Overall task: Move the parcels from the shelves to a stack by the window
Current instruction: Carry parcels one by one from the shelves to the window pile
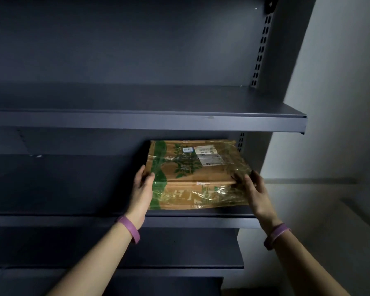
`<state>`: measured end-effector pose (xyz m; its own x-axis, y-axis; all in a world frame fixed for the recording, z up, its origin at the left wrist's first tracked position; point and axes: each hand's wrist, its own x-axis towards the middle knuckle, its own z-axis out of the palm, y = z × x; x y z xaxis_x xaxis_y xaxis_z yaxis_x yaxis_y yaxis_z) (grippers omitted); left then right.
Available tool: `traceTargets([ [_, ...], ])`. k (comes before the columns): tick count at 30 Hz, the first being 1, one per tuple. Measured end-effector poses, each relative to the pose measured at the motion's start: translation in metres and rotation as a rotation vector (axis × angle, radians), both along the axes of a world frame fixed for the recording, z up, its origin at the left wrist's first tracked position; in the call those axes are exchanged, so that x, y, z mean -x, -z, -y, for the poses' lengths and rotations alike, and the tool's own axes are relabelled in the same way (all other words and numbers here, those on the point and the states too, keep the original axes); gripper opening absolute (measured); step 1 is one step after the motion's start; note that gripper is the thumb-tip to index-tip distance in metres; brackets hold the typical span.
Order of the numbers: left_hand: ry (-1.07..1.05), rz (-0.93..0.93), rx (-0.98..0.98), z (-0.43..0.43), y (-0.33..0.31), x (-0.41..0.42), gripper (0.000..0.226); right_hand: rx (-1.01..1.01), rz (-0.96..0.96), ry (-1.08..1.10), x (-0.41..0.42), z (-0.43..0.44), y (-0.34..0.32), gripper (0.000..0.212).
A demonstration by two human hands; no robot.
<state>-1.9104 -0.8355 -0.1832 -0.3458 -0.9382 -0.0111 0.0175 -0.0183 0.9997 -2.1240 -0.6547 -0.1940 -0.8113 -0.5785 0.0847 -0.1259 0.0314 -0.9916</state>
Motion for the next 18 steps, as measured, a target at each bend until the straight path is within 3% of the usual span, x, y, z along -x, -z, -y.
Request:
traceTargets([
  [9, -0.009, -0.016, 0.027, -0.001, 0.010, -0.008, 0.045, 0.018, -0.006, -0.018, -0.008, -0.011, 0.009, 0.054],
  [18, 0.057, -0.058, 0.016, -0.045, 0.014, -0.084, 0.046, 0.030, -0.057, 0.076, -0.086, -0.057, 0.019, 0.054],
])
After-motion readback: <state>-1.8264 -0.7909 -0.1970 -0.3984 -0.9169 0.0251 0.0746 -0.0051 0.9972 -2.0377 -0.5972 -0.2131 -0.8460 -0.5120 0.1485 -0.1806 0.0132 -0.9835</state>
